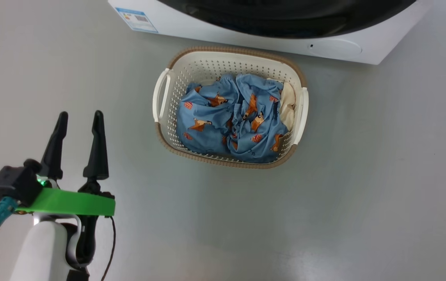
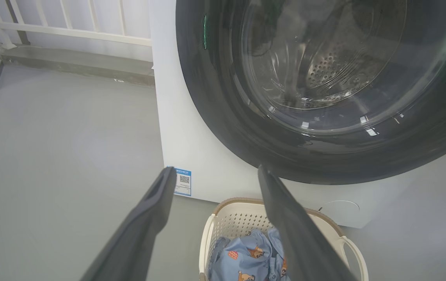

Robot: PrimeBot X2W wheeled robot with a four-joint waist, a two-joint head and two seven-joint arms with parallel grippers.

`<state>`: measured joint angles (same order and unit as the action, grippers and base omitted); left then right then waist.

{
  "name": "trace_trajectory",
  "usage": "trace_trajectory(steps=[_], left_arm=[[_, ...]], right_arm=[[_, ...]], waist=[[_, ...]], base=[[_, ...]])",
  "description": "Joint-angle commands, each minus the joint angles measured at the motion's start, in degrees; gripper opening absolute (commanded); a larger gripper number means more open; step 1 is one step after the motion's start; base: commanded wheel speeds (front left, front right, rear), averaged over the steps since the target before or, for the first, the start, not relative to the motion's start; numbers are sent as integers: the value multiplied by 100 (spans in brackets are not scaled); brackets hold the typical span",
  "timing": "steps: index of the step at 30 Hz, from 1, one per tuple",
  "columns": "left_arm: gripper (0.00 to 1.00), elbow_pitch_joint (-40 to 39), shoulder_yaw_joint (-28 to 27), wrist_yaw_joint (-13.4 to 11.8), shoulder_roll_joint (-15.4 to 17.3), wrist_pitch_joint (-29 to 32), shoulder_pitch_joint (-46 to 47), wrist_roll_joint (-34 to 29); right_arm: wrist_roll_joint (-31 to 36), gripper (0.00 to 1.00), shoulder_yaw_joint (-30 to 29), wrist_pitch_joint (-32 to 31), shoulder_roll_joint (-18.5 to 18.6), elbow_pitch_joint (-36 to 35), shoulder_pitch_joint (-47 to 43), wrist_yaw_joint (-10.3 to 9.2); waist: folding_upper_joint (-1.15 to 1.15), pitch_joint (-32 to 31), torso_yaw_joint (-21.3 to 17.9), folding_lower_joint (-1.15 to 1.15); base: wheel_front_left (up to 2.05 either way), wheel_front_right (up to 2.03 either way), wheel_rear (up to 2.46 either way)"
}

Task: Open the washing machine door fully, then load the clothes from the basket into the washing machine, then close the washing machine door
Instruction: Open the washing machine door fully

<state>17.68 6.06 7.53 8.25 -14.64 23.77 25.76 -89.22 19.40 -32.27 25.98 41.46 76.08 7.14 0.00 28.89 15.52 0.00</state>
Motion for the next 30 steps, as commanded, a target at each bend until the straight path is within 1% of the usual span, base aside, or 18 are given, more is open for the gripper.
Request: trace_trajectory(steps=[1, 9, 16, 23, 30], left_arm=[[100, -63, -223, -4, 207, -36, -15, 13], [100, -28, -240, -4, 203, -36, -125, -53], [100, 2, -348, -4, 262, -36, -202, -85], [100, 58, -374, -4, 238, -36, -378, -147], [100, 112, -430, -4, 215, -36, -608, -229]], right_arm=[[-15, 0, 80, -108, -211, -202, -124, 35], [-49, 0, 230, -327, -221, -366, -641, 35], [-130, 0, 333, -512, -250, -665, -1122, 35], [-246, 0, 389, -669, -226, -1032, -1714, 35], [-359, 0, 446, -809, -174, -1442, -2382, 35]], waist=[[0, -57, -30, 0], [0, -397, -153, 0], [0, -654, -216, 0], [0, -996, -184, 0], [0, -1362, -71, 0]], base=[[0, 0, 0], [0, 0, 0], [0, 0, 0], [0, 0, 0], [0, 0, 0]])
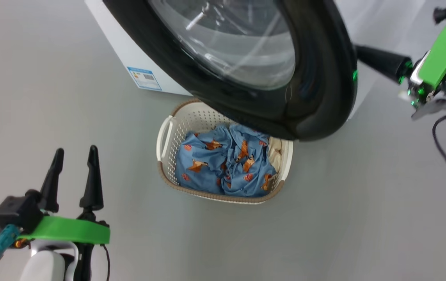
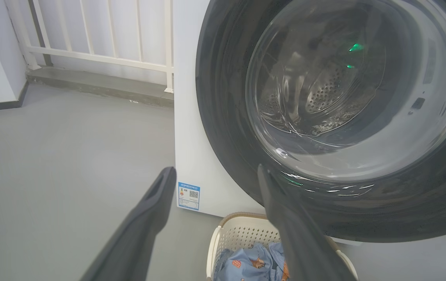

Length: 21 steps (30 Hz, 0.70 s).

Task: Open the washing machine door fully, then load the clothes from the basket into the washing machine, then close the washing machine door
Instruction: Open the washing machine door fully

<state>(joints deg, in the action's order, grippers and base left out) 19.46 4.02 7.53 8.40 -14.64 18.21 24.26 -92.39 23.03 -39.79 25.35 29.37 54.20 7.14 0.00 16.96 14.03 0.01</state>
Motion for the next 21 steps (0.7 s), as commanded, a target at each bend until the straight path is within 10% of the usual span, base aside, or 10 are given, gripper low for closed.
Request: trace_trajectory(steps=[1, 21], left_arm=[[100, -60, -238, -4, 198, -36, -81, -92], [100, 113, -308, -4, 48, -36, -367, -259]], right_arm=[[-66, 0, 81, -66, -117, -288, -281, 35], [-424, 0, 143, -372, -271, -1043, -1568, 35]], waist=[[0, -216, 95, -1], [0, -839, 775, -1]], base=[[0, 0, 0], [0, 0, 0]])
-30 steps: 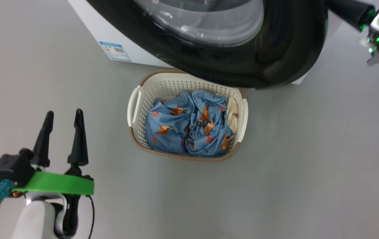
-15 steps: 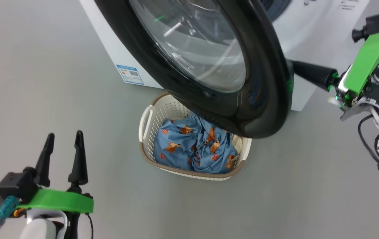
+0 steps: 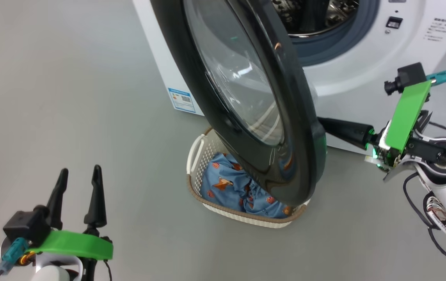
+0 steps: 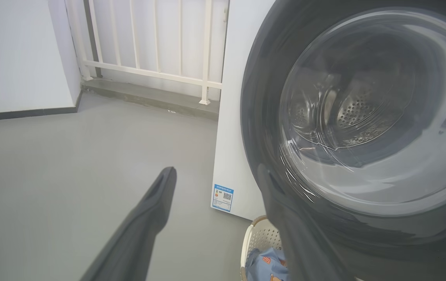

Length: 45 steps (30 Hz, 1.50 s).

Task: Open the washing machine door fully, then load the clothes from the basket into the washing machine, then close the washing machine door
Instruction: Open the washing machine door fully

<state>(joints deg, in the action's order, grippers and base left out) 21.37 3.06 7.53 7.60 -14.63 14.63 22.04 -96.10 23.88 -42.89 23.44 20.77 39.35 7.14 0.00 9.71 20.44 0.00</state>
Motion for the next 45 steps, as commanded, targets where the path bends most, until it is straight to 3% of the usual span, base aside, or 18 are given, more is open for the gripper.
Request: trace_trajectory(steps=[1, 18, 36, 37, 38, 40, 42, 43, 45], left_arm=[[100, -66, -216, -4, 125, -37, -24, -42], [100, 38, -178, -4, 87, -37, -118, -97], [100, -13, -255, -4, 81, -37, -125, -111], [100, -17, -258, -4, 84, -37, -131, -112], [100, -17, -258, -4, 84, -37, -131, -112], [100, -17, -269, -4, 92, -37, -131, -115], [100, -23, -267, -4, 103, -37, -126, -115], [100, -36, -266, -4, 104, -37, -127, -118], [100, -67, -262, -4, 97, -37, -138, -127]], right_arm=[[-71, 0, 62, -80, -95, -224, -130, 35], [-115, 0, 150, -283, -354, -705, -539, 35], [176, 0, -67, -44, -349, -839, -521, 35], [202, 8, -100, -2, -334, -869, -522, 35], [202, 8, -100, -2, -334, -869, -522, 35], [248, 44, -170, 85, -308, -933, -521, 35], [335, 95, -230, 203, -284, -1042, -528, 35], [375, 100, -254, 254, -273, -1106, -539, 35], [463, 100, -295, 355, -240, -1229, -580, 35]], waist=[[0, -140, 178, 0], [0, -329, 777, 0], [0, -291, 442, 0], [0, -292, 413, 0], [0, -292, 413, 0], [0, -298, 346, 0], [0, -312, 276, 0], [0, -318, 238, 0], [0, -333, 163, 0]], base=[[0, 0, 0], [0, 0, 0], [0, 0, 0], [0, 0, 0], [0, 0, 0], [0, 0, 0], [0, 0, 0], [0, 0, 0], [0, 0, 0]])
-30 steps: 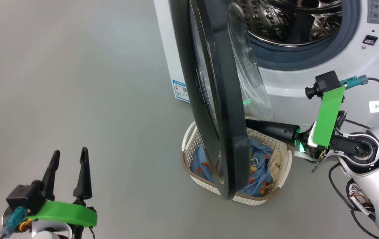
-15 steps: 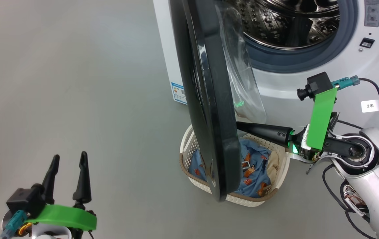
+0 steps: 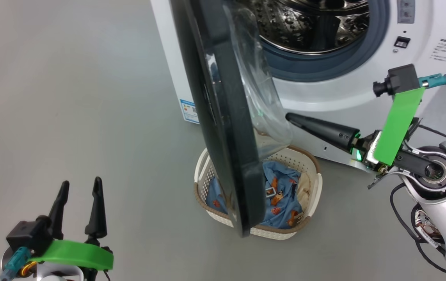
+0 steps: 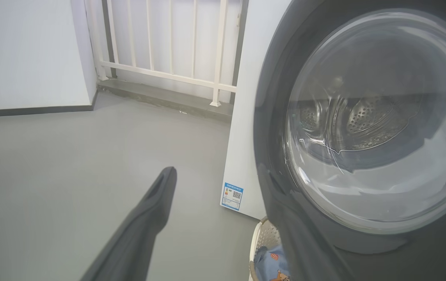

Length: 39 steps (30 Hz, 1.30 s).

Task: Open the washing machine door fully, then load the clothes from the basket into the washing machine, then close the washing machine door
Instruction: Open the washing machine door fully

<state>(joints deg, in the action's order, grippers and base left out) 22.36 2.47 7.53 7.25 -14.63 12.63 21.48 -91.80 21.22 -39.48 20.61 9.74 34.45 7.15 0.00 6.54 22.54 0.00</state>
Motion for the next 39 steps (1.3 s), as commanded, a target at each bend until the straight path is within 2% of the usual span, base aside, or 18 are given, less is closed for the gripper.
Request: trace_trajectory(steps=[1, 13, 21, 25, 32, 35, 39], left_arm=[[100, -175, -201, -4, 130, -37, 56, -73], [100, -250, -269, -4, 182, -37, -39, -102], [100, -387, -310, -4, 214, -37, -142, -147], [100, -418, -279, -4, 226, -37, -154, -159], [100, -489, -274, -4, 239, -37, -230, -175], [100, -520, -280, -4, 261, -37, -267, -145], [100, -543, -297, -4, 295, -37, -270, -100]], right_arm=[[71, 100, -47, 65, 55, -189, -117, 34], [1061, 100, -48, 1093, 284, -972, -501, 34], [2035, 100, 219, 2415, 523, -1300, -709, 34], [2259, 100, 304, 3258, 575, -1404, -876, 34], [2983, 100, 377, 4551, 855, -1189, -1272, 34], [3164, 100, 318, 5054, 791, -961, -1477, 34], [3464, 100, 168, 5293, 715, -766, -1649, 34]], waist=[[0, -22, -84, 0], [0, -99, -630, 0], [0, -176, -1025, 0], [0, -236, -1181, 0], [0, -266, -1429, 0], [0, -252, -1561, 0], [0, -246, -1628, 0]], base=[[0, 0, 0], [0, 0, 0], [0, 0, 0], [0, 0, 0], [0, 0, 0], [0, 0, 0], [0, 0, 0]])
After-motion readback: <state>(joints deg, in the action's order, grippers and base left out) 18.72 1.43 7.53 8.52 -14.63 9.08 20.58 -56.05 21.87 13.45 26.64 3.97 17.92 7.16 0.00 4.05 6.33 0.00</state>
